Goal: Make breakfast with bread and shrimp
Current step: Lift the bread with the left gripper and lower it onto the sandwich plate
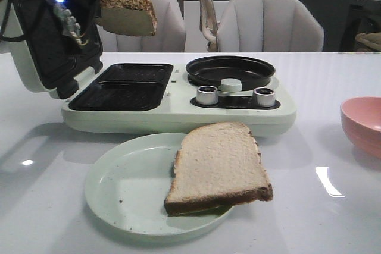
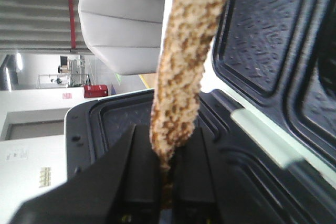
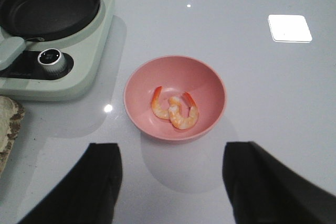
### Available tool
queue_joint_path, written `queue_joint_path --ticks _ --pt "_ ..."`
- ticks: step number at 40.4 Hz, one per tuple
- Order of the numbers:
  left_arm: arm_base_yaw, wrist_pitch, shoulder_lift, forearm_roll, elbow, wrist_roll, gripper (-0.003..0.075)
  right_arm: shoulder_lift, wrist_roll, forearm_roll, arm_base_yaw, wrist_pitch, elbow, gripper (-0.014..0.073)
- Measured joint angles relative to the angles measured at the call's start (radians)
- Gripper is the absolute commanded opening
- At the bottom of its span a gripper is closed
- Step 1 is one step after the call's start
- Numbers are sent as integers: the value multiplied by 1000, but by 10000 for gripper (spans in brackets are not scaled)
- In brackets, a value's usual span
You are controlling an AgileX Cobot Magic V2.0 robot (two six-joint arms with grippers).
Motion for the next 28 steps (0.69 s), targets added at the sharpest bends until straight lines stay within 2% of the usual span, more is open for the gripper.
queue_joint_path --ticks 15,25,28 --pt "102 -54 298 6 -305 0 100 0 0 0 0 0 0 527" --pt "113 -92 382 7 -330 0 104 0 0 0 0 0 0 527" --pt "113 -99 398 7 -330 0 132 0 0 0 0 0 0 527"
